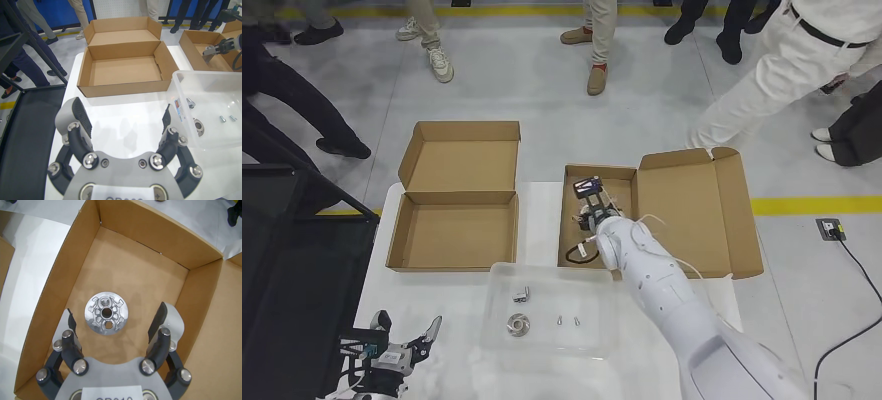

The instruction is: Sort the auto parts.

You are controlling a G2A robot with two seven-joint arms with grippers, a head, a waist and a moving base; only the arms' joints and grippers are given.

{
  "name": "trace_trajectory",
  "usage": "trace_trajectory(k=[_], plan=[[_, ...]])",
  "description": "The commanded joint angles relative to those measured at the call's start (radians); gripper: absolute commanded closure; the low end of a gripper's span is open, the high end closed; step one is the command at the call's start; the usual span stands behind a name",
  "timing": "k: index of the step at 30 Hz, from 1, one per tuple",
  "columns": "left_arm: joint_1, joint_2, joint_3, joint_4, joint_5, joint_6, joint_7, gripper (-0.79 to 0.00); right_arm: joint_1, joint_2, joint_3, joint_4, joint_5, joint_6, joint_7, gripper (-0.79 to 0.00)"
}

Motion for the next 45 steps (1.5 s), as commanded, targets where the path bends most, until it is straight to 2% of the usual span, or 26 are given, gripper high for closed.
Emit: trace_trajectory(k=[1,8,15,20,25,29,33,41,45], plan=[[0.000,0.000,0.000,0.000,0.000,0.000,0.000,-0.785,0.004,0.003,0.006,-0.002,0.003,-0.008,-0.017,-0.785],[0.000,0.000,0.000,0.000,0.000,0.000,0.000,-0.785,0.011,0.019,0.016,-0.040,-0.016,-0.062,-0.064,-0.785],[0.000,0.000,0.000,0.000,0.000,0.000,0.000,-0.785,-0.037,0.045,0.016,-0.172,-0.091,-0.033,-0.105,-0.785],[0.000,0.000,0.000,0.000,0.000,0.000,0.000,-0.785,-0.120,0.087,0.038,-0.371,-0.166,-0.019,-0.076,-0.785],[0.000,0.000,0.000,0.000,0.000,0.000,0.000,-0.785,-0.268,0.157,0.116,-0.693,-0.275,-0.048,0.028,-0.785],[0.000,0.000,0.000,0.000,0.000,0.000,0.000,-0.785,-0.428,0.213,0.205,-0.998,-0.345,-0.158,0.149,-0.785],[0.000,0.000,0.000,0.000,0.000,0.000,0.000,-0.785,-0.550,0.248,0.265,-1.215,-0.372,-0.315,0.255,-0.785],[0.000,0.000,0.000,0.000,0.000,0.000,0.000,-0.785,-0.677,0.285,0.262,-1.414,-0.475,-0.584,0.431,-0.785],[0.000,0.000,0.000,0.000,0.000,0.000,0.000,-0.785,-0.686,0.289,0.261,-1.427,-0.485,-0.607,0.444,-0.785]])
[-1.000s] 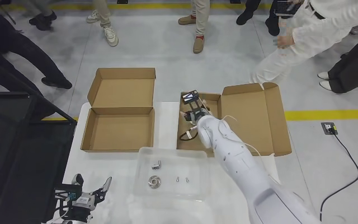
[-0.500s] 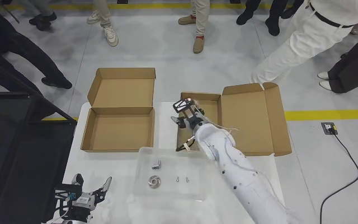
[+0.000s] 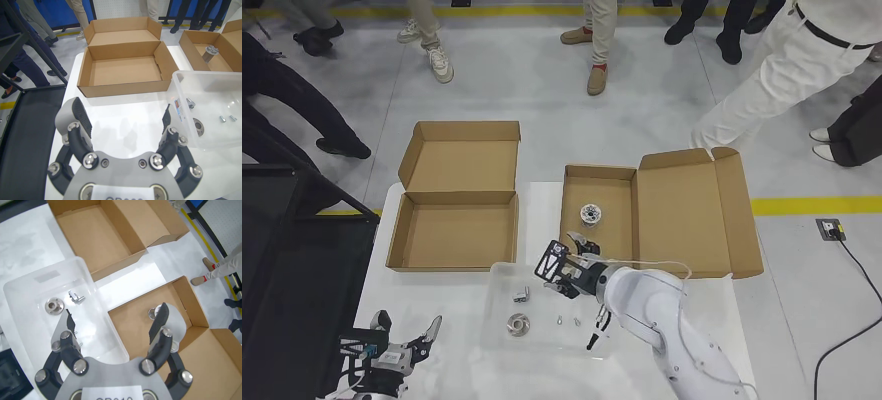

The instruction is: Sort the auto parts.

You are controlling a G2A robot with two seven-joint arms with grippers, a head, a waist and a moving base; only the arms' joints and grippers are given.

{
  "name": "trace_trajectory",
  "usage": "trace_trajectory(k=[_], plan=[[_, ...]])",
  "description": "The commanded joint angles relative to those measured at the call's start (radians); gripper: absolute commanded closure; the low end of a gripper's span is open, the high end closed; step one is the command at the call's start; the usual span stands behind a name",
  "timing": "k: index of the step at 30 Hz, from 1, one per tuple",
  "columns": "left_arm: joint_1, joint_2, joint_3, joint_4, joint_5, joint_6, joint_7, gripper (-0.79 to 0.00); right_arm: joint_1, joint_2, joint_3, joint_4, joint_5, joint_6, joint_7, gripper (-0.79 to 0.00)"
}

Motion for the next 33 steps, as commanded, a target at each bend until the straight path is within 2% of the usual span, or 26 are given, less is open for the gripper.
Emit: trace_trajectory(k=[1,13,15,21,24,27,33], plan=[[0.000,0.000,0.000,0.000,0.000,0.000,0.000,-0.785,0.001,0.000,0.000,0.002,0.002,0.011,-0.002,-0.785],[0.000,0.000,0.000,0.000,0.000,0.000,0.000,-0.785,-0.002,0.000,0.000,0.004,0.001,0.015,-0.005,-0.785],[0.000,0.000,0.000,0.000,0.000,0.000,0.000,-0.785,-0.013,-0.002,-0.028,0.011,-0.027,0.038,0.002,-0.785],[0.000,0.000,0.000,0.000,0.000,0.000,0.000,-0.785,-0.034,-0.027,-0.115,0.043,-0.054,0.249,0.086,-0.785],[0.000,0.000,0.000,0.000,0.000,0.000,0.000,-0.785,-0.035,-0.044,-0.156,0.061,-0.040,0.347,0.165,-0.785],[0.000,0.000,0.000,0.000,0.000,0.000,0.000,-0.785,-0.026,-0.061,-0.188,0.087,-0.015,0.430,0.242,-0.785],[0.000,0.000,0.000,0.000,0.000,0.000,0.000,-0.785,-0.018,-0.091,-0.224,0.163,0.040,0.570,0.298,-0.785]])
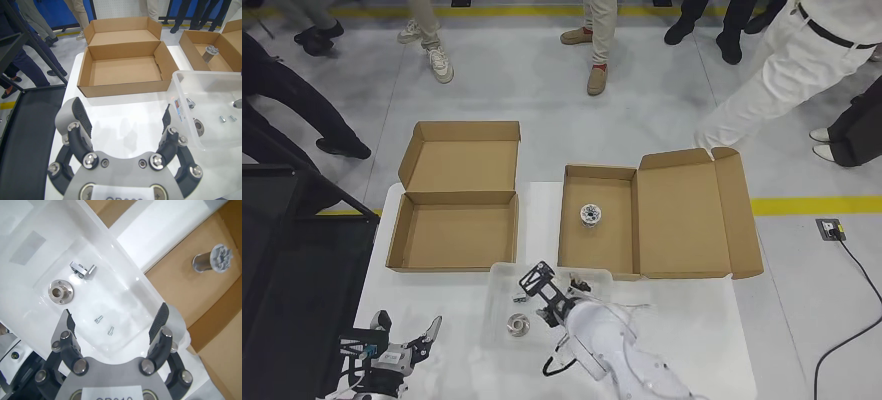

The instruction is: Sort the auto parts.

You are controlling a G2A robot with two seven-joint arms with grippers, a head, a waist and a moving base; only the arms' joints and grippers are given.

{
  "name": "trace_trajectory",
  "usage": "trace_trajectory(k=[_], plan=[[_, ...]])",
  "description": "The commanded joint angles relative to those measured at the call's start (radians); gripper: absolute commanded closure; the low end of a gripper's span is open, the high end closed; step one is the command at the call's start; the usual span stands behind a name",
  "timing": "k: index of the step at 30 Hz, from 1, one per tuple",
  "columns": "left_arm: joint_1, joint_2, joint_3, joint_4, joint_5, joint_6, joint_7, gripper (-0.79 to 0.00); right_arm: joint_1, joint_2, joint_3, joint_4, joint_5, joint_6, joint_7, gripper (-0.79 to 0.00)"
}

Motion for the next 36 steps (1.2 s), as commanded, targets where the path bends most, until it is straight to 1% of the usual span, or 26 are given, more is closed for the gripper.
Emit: trace_trajectory(k=[1,5,15,18,20,22,25,30,32,33,35,36], plan=[[0.000,0.000,0.000,0.000,0.000,0.000,0.000,-0.785,0.005,-0.009,-0.006,0.028,0.038,0.023,0.004,-0.785],[0.000,0.000,0.000,0.000,0.000,0.000,0.000,-0.785,0.037,-0.026,-0.004,0.099,0.124,0.035,0.031,-0.785],[0.000,0.000,0.000,0.000,0.000,0.000,0.000,-0.785,0.040,-0.028,-0.004,0.103,0.128,0.035,0.032,-0.785],[0.000,0.000,0.000,0.000,0.000,0.000,0.000,-0.785,0.032,-0.027,0.003,0.111,0.136,0.016,-0.004,-0.785],[0.000,0.000,0.000,0.000,0.000,0.000,0.000,-0.785,0.025,-0.032,0.008,0.118,0.135,0.091,-0.006,-0.785],[0.000,0.000,0.000,0.000,0.000,0.000,0.000,-0.785,0.017,-0.039,0.003,0.116,0.141,0.143,0.003,-0.785],[0.000,0.000,0.000,0.000,0.000,0.000,0.000,-0.785,0.017,-0.050,-0.012,0.116,0.120,0.238,0.051,-0.785],[0.000,0.000,0.000,0.000,0.000,0.000,0.000,-0.785,0.039,-0.072,-0.038,0.133,0.128,0.308,0.144,-0.785],[0.000,0.000,0.000,0.000,0.000,0.000,0.000,-0.785,0.059,-0.081,-0.046,0.156,0.140,0.321,0.176,-0.739],[0.000,0.000,0.000,0.000,0.000,0.000,0.000,-0.785,0.066,-0.086,-0.047,0.168,0.145,0.334,0.180,-0.683],[0.000,0.000,0.000,0.000,0.000,0.000,0.000,-0.785,0.084,-0.096,-0.052,0.200,0.147,0.363,0.191,-0.616],[0.000,0.000,0.000,0.000,0.000,0.000,0.000,-0.785,0.093,-0.101,-0.055,0.215,0.153,0.372,0.195,-0.545]])
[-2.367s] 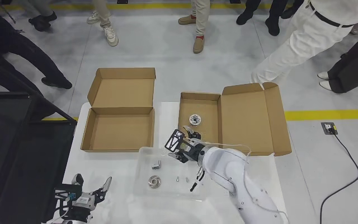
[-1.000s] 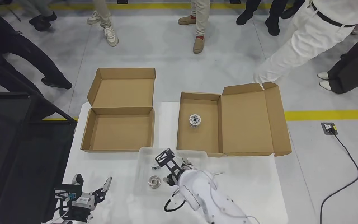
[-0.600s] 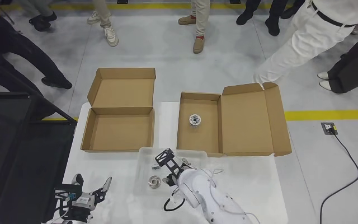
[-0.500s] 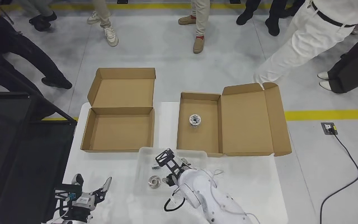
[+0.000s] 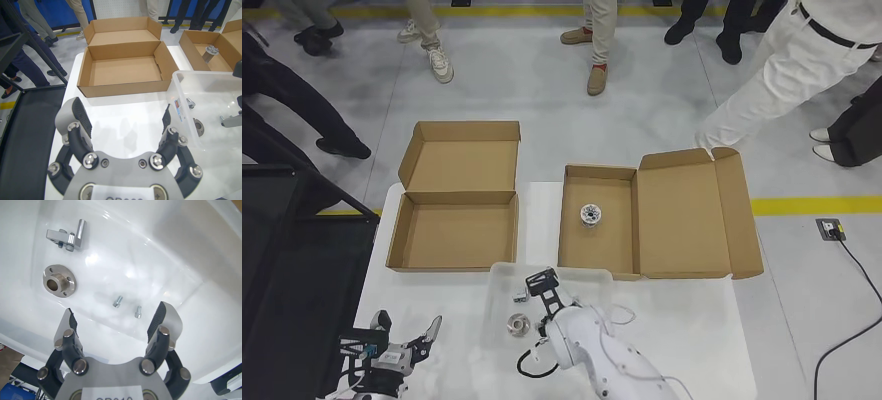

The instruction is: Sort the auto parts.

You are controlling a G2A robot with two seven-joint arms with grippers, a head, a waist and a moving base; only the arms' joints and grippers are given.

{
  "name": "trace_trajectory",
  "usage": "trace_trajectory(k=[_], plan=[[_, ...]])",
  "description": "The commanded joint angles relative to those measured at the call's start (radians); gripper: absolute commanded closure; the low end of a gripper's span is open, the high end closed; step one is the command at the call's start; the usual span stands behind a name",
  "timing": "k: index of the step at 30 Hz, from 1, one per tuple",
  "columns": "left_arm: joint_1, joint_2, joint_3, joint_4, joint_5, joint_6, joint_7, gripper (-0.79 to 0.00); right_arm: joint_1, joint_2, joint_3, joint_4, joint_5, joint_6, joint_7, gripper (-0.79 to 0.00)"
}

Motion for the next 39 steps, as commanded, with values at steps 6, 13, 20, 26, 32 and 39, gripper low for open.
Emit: trace_trajectory(k=[6,13,20,26,32,39], plan=[[0.000,0.000,0.000,0.000,0.000,0.000,0.000,-0.785,0.050,-0.031,-0.008,0.100,0.039,0.054,0.001,-0.360],[0.000,0.000,0.000,0.000,0.000,0.000,0.000,-0.785,0.084,-0.053,-0.005,0.170,0.078,0.053,0.009,-0.363],[0.000,0.000,0.000,0.000,0.000,0.000,0.000,-0.785,0.105,-0.066,0.013,0.229,0.096,0.057,0.000,-0.342],[0.000,0.000,0.000,0.000,0.000,0.000,0.000,-0.785,0.115,-0.077,0.020,0.269,0.115,0.051,-0.015,-0.308],[0.000,0.000,0.000,0.000,0.000,0.000,0.000,-0.785,0.116,-0.085,0.025,0.285,0.122,0.047,-0.022,-0.252],[0.000,0.000,0.000,0.000,0.000,0.000,0.000,-0.785,0.114,-0.093,0.030,0.292,0.120,0.046,-0.028,-0.040]])
